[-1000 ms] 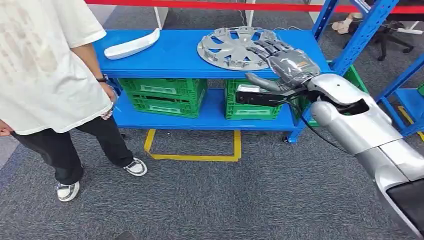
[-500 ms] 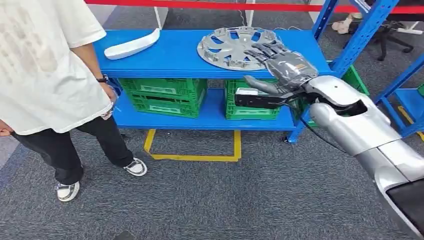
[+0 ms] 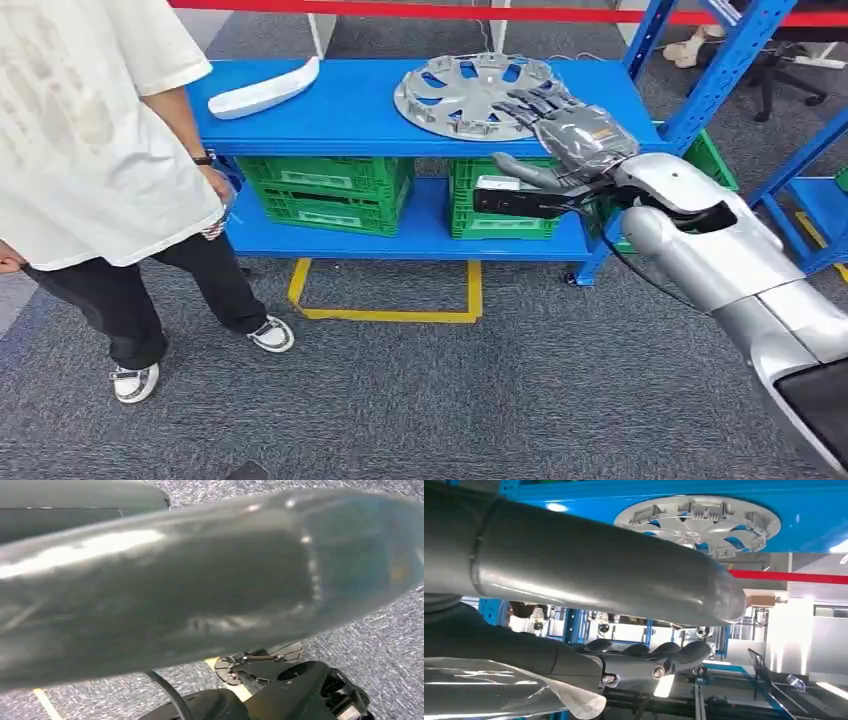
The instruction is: Take the parts from the cabinet and place them on the table.
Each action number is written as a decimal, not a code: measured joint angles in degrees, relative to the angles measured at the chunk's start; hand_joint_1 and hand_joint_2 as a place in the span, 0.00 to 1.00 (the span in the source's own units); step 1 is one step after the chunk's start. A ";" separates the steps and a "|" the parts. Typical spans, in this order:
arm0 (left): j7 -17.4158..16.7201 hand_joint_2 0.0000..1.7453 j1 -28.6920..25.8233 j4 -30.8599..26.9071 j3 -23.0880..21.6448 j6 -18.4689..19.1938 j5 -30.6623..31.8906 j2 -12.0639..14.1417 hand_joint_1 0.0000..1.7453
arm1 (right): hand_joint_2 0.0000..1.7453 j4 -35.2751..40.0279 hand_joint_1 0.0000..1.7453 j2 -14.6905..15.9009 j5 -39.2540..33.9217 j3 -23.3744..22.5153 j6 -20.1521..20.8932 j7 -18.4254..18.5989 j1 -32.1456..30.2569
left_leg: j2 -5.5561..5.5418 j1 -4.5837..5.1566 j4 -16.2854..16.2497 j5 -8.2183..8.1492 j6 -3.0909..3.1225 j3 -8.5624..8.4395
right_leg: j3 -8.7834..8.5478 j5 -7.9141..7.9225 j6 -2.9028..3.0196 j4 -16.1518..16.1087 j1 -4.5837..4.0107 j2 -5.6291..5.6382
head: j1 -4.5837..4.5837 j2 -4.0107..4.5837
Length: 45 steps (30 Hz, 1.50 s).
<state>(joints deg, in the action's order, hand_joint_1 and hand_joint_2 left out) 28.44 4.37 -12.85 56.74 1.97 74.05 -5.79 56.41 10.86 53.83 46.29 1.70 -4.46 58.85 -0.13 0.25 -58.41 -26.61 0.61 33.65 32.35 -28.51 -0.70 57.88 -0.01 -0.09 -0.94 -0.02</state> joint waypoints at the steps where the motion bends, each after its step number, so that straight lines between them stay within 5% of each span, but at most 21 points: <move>1: -0.07 0.00 0.00 0.00 0.00 0.00 0.00 0.00 0.00 | 0.00 -0.02 0.00 0.00 0.00 0.02 -0.02 -0.04 0.00 | 0.00 0.00 0.00 0.00 0.00 0.00 | 0.00 0.00 0.00 0.00 0.00 0.00 | 0.00 0.00; 23: -0.35 0.00 0.01 0.00 0.07 0.02 0.00 0.11 0.00 | 0.00 -0.42 0.00 0.00 -0.02 0.00 -0.11 -0.04 -0.01 | 0.00 0.00 0.00 0.01 -0.02 0.00 | 0.03 0.00 0.00 0.06 0.00 0.00 | 0.00 0.00; 24: -0.42 0.00 0.01 0.00 0.07 0.02 0.00 0.11 0.00 | 1.00 -0.44 0.00 0.00 -0.04 0.00 -0.17 -0.04 -0.01 | 0.00 0.00 0.00 0.01 -0.02 0.00 | 0.03 0.00 0.00 0.06 0.00 0.00 | 0.00 0.00; 32: -0.59 0.00 0.30 0.00 0.17 -2.19 -0.46 0.24 0.00 | 1.00 -0.70 0.00 0.00 -0.70 -0.37 -1.31 -0.39 -0.34 | 0.00 0.00 0.00 0.02 -0.02 0.02 | 0.05 0.00 0.00 0.07 0.00 0.00 | 0.00 0.00; 38: -0.50 0.00 0.45 0.00 0.20 -2.40 -0.59 0.37 0.00 | 1.00 -1.77 0.00 -0.37 -1.11 0.48 3.17 -0.52 2.18 | -0.01 0.15 -0.12 0.02 -0.01 0.14 | 0.14 0.07 -0.06 0.06 0.11 -0.02 | 0.00 0.00; 39: -0.50 0.00 0.45 0.00 0.22 -2.40 -0.59 0.39 0.00 | 0.00 -1.99 0.00 -0.50 -1.20 0.55 3.30 -0.57 2.49 | -0.01 0.16 -0.13 0.02 -0.01 0.14 | 0.13 0.09 -0.09 0.05 0.11 -0.02 | 0.00 0.00; 45: -0.46 0.00 0.47 0.00 0.28 -2.40 -0.57 0.44 0.00 | 0.00 -3.23 0.00 -0.76 -0.70 1.57 2.76 -0.55 2.62 | -0.02 0.33 -0.45 0.02 0.25 0.49 | 0.31 0.27 -0.40 0.04 0.26 -0.05 | 0.00 0.00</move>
<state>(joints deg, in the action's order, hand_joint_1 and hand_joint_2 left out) 27.98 4.84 -12.85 57.02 -0.44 73.48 -5.35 53.18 10.10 53.13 47.87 4.46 -5.01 61.47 -0.15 0.58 -58.86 -26.59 0.86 34.14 32.66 -28.23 -1.09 57.92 0.25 -0.14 -0.94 -0.02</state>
